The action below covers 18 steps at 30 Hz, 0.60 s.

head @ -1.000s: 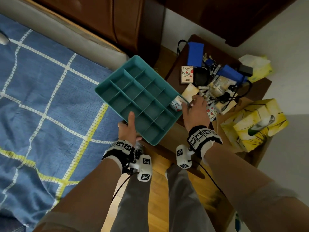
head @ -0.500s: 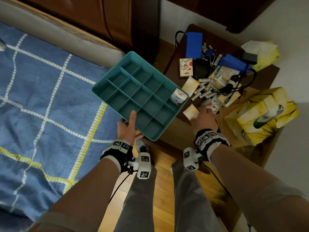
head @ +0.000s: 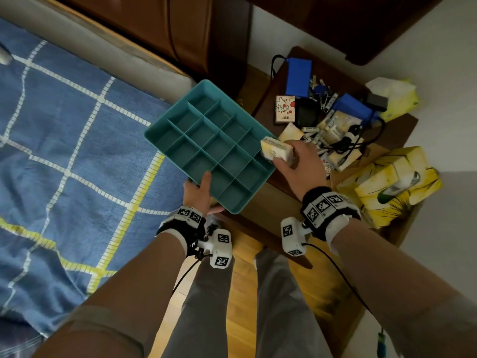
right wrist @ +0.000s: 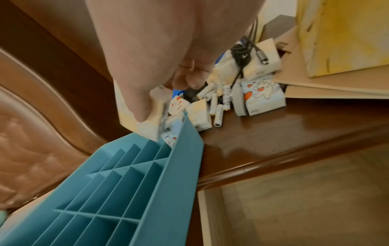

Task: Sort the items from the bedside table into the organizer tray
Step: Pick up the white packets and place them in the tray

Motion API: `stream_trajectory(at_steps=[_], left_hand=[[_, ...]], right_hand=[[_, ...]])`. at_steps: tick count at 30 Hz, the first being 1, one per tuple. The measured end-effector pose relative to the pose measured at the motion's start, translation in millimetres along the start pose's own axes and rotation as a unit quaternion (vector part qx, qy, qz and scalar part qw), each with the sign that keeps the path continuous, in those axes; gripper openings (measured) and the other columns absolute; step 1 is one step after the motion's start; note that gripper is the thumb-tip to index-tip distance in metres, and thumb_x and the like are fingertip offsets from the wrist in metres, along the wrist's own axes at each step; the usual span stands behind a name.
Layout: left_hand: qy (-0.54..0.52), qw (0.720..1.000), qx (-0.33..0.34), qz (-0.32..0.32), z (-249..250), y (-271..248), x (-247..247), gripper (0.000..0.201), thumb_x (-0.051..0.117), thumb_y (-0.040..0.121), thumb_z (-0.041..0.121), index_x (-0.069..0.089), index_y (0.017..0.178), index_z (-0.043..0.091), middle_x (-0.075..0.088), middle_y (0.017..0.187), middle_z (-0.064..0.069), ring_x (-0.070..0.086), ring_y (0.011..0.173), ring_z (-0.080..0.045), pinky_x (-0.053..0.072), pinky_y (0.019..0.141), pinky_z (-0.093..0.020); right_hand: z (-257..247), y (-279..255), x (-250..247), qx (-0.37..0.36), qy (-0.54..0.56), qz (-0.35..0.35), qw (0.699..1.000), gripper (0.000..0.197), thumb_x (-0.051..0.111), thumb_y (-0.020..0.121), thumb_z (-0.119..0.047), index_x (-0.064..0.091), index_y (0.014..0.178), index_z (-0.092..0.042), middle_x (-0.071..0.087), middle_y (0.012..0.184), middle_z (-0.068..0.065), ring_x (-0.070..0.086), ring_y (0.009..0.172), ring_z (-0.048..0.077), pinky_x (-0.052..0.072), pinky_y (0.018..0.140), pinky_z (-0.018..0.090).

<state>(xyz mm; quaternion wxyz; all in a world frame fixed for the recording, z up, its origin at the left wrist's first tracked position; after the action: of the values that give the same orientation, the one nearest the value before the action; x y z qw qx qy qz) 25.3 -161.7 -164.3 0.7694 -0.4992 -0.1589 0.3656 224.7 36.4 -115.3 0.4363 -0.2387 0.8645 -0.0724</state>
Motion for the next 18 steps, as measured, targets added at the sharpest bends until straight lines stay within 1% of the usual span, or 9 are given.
stream_trajectory(at_steps=[2, 3, 6, 9, 10, 12, 14, 15, 18], left_hand=[[0.005, 1.000, -0.001, 0.003, -0.9, 1.2, -0.6, 0.047, 0.059, 0.093, 0.045, 0.046, 0.129, 0.018, 0.057, 0.131, -0.004, 0.062, 0.111, -0.031, 0.059, 0.054, -0.042], [0.006, 1.000, -0.002, 0.004, -1.6, 2.3, -0.8, 0.048, 0.059, 0.093, 0.046, 0.046, 0.130, 0.019, 0.057, 0.131, -0.004, 0.062, 0.110, -0.031, 0.059, 0.055, -0.042], [0.011, 1.000, -0.001, 0.005, -3.6, 5.3, -1.8, 0.048, 0.059, 0.092, 0.047, 0.046, 0.130, 0.020, 0.056, 0.131, -0.005, 0.063, 0.109, -0.031, 0.060, 0.055, -0.043], [0.014, 1.000, -0.005, 0.008, -3.4, 5.4, 0.1, 0.046, 0.054, 0.095, 0.045, 0.044, 0.130, 0.016, 0.057, 0.126, -0.002, 0.063, 0.104, -0.028, 0.059, 0.053, -0.043], [0.016, 1.000, -0.008, 0.012, -3.6, 5.0, 0.2, 0.044, 0.052, 0.097, 0.044, 0.042, 0.129, 0.014, 0.056, 0.121, 0.000, 0.062, 0.098, -0.024, 0.060, 0.052, -0.042], [0.019, 1.000, -0.016, 0.017, -3.2, 3.9, 0.7, 0.042, 0.049, 0.099, 0.042, 0.040, 0.127, 0.013, 0.054, 0.115, 0.002, 0.059, 0.091, -0.020, 0.060, 0.051, -0.044], [0.019, 0.999, -0.024, 0.017, -3.5, 4.7, 0.3, 0.042, 0.048, 0.099, 0.042, 0.040, 0.127, 0.012, 0.054, 0.120, -0.001, 0.059, 0.098, -0.024, 0.059, 0.050, -0.045], [0.021, 0.999, -0.028, 0.021, -3.5, 4.1, -0.6, 0.042, 0.048, 0.099, 0.042, 0.039, 0.128, 0.012, 0.053, 0.122, -0.002, 0.058, 0.102, -0.027, 0.059, 0.050, -0.045], [0.024, 0.999, -0.033, 0.032, -3.3, 4.6, -5.0, 0.040, 0.047, 0.100, 0.040, 0.039, 0.127, 0.013, 0.052, 0.122, -0.004, 0.056, 0.107, -0.029, 0.060, 0.053, -0.047]], right_hand=[[-7.1, 2.0, 4.0, -0.001, 0.011, -0.010, 1.000, 0.048, 0.070, 0.087, -0.040, 0.050, 0.128, -0.025, 0.055, 0.108, 0.001, 0.055, 0.091, 0.018, 0.044, 0.073, 0.030], [-10.3, 2.4, 5.3, -0.007, -0.006, -0.007, 1.000, 0.046, 0.069, 0.088, -0.038, 0.049, 0.127, -0.026, 0.054, 0.105, 0.000, 0.053, 0.089, 0.018, 0.041, 0.070, 0.029], [-19.5, 0.5, 5.3, -0.027, -0.069, 0.021, 0.997, 0.035, 0.064, 0.092, -0.034, 0.048, 0.122, -0.027, 0.052, 0.104, 0.001, 0.049, 0.083, 0.017, 0.038, 0.064, 0.029], [-25.5, 2.7, 14.5, -0.057, -0.102, 0.018, 0.993, 0.019, 0.061, 0.093, -0.023, 0.055, 0.111, -0.022, 0.052, 0.109, 0.007, 0.055, 0.079, 0.023, 0.045, 0.062, 0.031], [-25.0, 4.8, 19.8, -0.064, -0.107, 0.010, 0.992, 0.016, 0.060, 0.093, -0.016, 0.059, 0.108, -0.020, 0.053, 0.108, 0.008, 0.058, 0.081, 0.026, 0.049, 0.063, 0.032], [-23.6, 9.1, 31.1, -0.065, -0.118, -0.014, 0.991, 0.020, 0.056, 0.092, -0.008, 0.066, 0.106, -0.017, 0.058, 0.107, 0.009, 0.060, 0.092, 0.030, 0.053, 0.069, 0.036], [-25.2, 12.1, 37.3, -0.056, -0.141, -0.031, 0.988, 0.020, 0.057, 0.092, -0.013, 0.071, 0.105, -0.020, 0.062, 0.106, 0.007, 0.059, 0.101, 0.029, 0.056, 0.073, 0.040], [-27.3, 13.3, 37.4, -0.055, -0.163, -0.032, 0.985, 0.019, 0.057, 0.092, -0.018, 0.072, 0.103, -0.023, 0.064, 0.104, 0.005, 0.057, 0.104, 0.027, 0.056, 0.073, 0.040], [-31.2, 18.0, 27.0, -0.056, -0.187, -0.010, 0.981, 0.019, 0.056, 0.091, -0.026, 0.074, 0.098, -0.027, 0.068, 0.096, 0.001, 0.057, 0.103, 0.024, 0.054, 0.068, 0.036]])
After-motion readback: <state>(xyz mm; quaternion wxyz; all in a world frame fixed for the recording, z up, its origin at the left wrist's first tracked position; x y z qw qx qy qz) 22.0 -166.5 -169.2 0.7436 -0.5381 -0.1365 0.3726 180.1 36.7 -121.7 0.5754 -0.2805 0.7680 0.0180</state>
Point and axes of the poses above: each hand's wrist, its own y-axis towards the middle knuckle, its own x-axis out of the palm, z = x × y, the point moved 8 cm from there along y, towards the middle knuckle
